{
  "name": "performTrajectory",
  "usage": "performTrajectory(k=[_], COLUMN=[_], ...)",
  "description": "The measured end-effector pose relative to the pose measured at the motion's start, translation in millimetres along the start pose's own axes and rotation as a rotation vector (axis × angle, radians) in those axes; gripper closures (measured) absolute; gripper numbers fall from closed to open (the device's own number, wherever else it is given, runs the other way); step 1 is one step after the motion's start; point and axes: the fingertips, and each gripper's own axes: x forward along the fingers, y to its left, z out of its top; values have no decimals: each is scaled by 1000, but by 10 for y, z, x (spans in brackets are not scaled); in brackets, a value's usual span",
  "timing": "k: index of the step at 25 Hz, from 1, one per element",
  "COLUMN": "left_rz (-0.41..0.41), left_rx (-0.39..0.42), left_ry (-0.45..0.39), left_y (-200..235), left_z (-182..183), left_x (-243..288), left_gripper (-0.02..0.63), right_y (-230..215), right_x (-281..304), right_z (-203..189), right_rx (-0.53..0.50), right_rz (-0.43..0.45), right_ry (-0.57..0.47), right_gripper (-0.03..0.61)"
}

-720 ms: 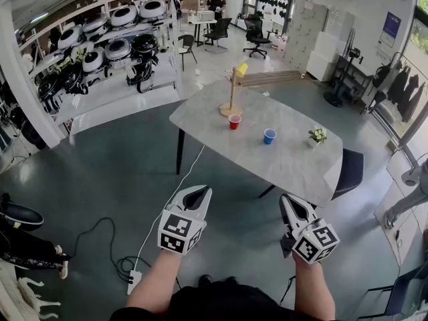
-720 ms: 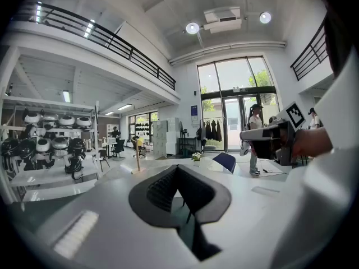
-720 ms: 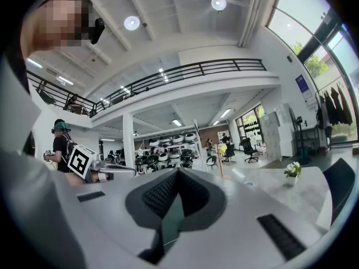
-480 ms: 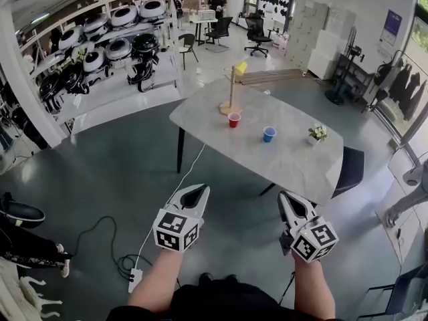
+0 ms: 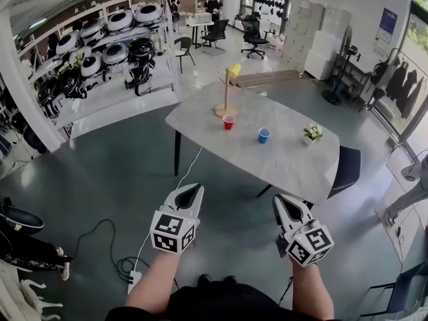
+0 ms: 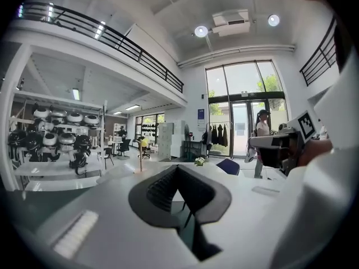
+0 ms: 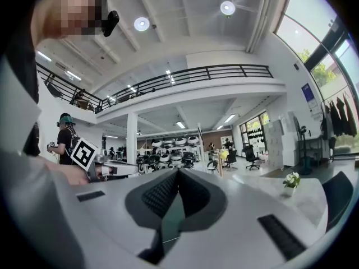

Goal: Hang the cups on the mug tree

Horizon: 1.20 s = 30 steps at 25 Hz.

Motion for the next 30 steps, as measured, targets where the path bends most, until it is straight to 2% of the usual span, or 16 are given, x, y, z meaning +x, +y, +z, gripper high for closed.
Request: performTrajectory(k=[6,7,8,11,14,17,21,23,30], left_rz=[-6,-6,-5,0,-2,-4,19,19,11], left_rx=[-7,-7,-7,-12,-28,-42,-45,-39,-27], left_ry=[8,10,12,16,35,51,36,31,40], left_y=[-48,-45,-40,-27,-37,-52,-44,-64,-132], left_z=[-29,-39,-49,-68,-129,-194,-177,-166,-133], left_x=[-10,-10,-7,-1,7,11,46,63,98], left_gripper=[601,599,599,596,488,442,310,290,285], right_y=[-73,-89,-109,-179,-207,-208,-299,-322,-314], right_x=[-50,-49,-45,-39,-56,-88,-131,-145,-187], right_z=[-59,-74,-92,-159,-227,-234,-247,-261,-276], right_rx=[50,55,61,77,89,105,129,128,114], right_rz=[11,9,5,-10,-15,-4,-12,-13,-28], right_ry=[6,8,12,21,26,11,-12,-7,7], right_gripper=[562,522,454,403,368,328,290,278,265])
